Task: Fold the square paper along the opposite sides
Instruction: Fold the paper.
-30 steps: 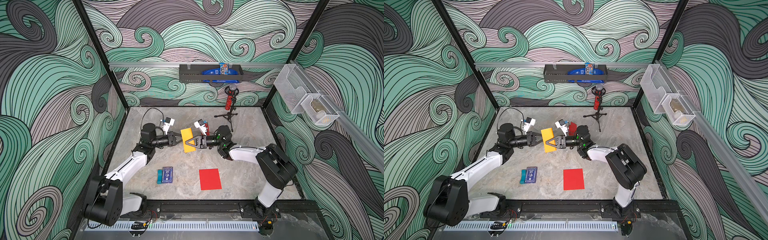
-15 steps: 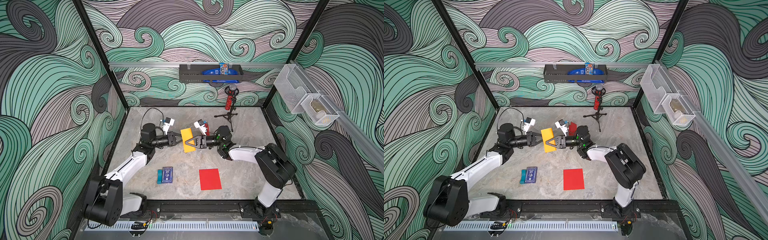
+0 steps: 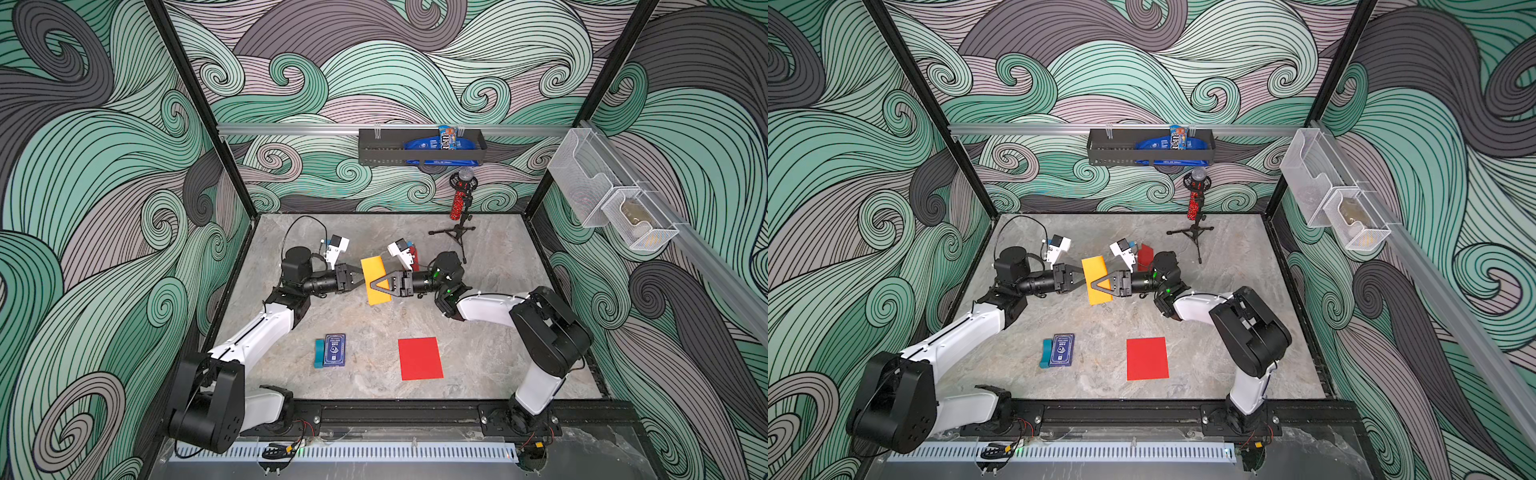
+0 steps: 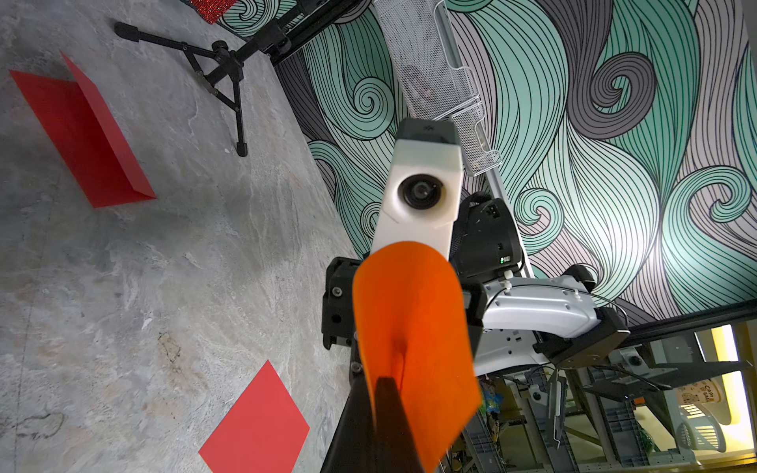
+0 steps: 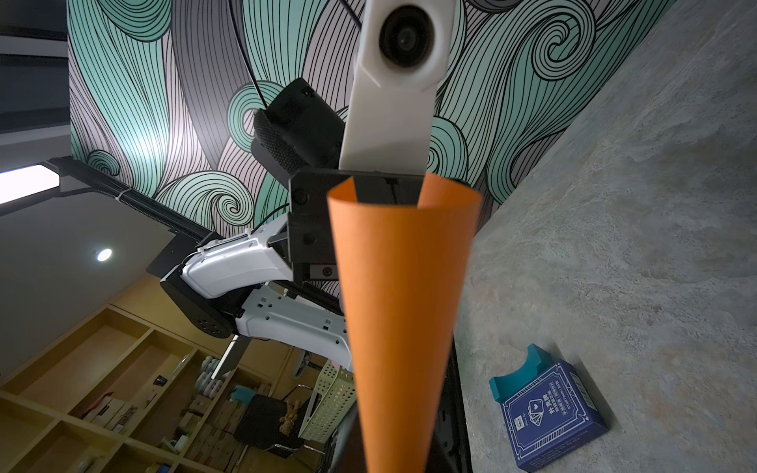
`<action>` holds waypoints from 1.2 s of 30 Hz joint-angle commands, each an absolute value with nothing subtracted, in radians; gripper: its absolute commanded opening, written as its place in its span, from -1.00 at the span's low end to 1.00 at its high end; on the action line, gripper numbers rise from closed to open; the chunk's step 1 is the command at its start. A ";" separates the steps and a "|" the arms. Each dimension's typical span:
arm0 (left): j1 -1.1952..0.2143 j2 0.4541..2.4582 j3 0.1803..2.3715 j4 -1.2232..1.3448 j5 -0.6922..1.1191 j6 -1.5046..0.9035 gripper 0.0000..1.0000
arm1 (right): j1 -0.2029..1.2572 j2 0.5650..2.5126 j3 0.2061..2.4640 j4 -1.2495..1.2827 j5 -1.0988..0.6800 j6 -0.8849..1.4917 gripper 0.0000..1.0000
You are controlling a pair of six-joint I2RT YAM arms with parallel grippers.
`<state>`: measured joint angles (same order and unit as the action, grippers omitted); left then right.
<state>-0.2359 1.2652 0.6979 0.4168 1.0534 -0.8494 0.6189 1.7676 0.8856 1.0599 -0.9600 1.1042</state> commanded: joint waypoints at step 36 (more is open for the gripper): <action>-0.221 1.105 0.642 0.424 0.989 -0.808 0.27 | 0.634 1.745 0.907 1.140 -1.004 1.137 -0.96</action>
